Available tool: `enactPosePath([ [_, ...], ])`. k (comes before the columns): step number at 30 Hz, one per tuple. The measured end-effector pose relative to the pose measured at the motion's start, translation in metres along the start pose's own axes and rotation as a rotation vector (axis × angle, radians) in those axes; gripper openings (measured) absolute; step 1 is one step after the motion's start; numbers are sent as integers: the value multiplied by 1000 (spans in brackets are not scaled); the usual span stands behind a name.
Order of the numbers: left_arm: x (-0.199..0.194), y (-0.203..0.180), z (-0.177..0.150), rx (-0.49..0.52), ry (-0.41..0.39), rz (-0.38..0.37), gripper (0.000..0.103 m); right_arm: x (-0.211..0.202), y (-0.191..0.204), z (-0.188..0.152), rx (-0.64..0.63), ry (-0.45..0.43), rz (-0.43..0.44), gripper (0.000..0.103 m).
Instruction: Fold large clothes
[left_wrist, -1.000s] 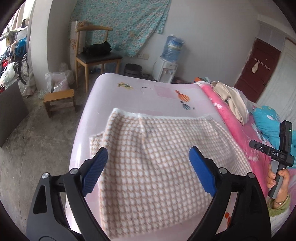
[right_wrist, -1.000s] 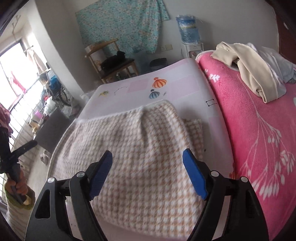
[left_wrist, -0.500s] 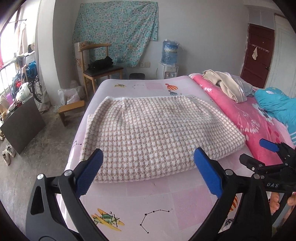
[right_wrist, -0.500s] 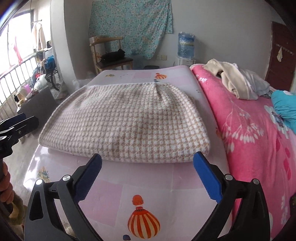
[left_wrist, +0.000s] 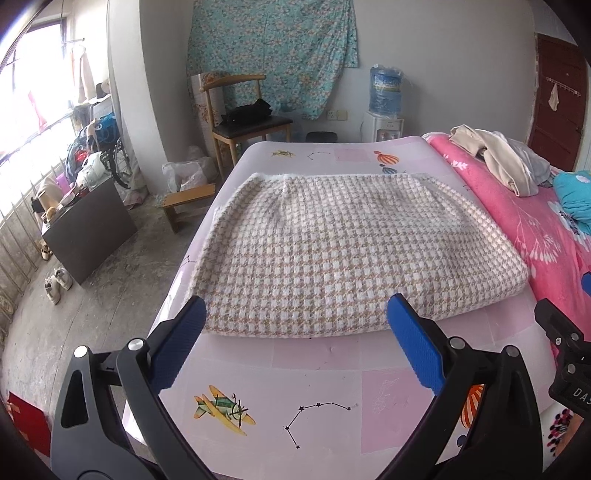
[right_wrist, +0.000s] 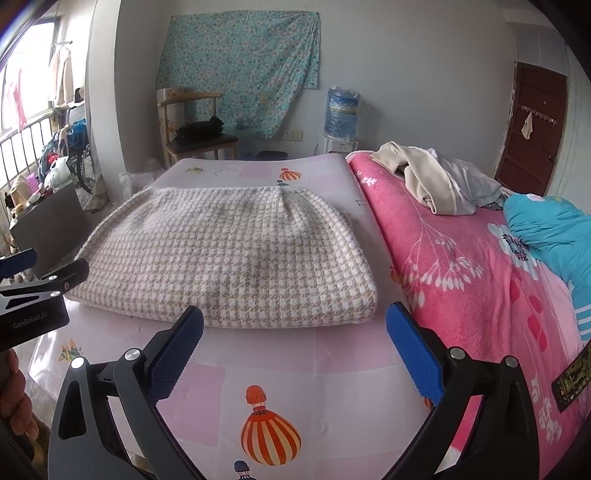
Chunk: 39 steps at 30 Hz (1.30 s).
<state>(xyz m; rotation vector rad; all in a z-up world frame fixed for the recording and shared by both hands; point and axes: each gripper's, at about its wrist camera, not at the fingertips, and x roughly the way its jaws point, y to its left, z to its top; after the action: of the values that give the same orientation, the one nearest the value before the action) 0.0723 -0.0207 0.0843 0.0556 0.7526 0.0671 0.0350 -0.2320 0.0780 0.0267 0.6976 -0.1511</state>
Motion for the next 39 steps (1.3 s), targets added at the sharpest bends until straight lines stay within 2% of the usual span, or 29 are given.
enactPosePath([
  [5,4,-5,-8,19,29,27,95,9,1,-1,39,35,57,97],
  [17,22,-9,-16,3,117,8,95,31,23,-12,-25,125,54,97],
  [39,31,-9,-23,-17,163,-39,95,34,26,-12,-31,145,47,97],
])
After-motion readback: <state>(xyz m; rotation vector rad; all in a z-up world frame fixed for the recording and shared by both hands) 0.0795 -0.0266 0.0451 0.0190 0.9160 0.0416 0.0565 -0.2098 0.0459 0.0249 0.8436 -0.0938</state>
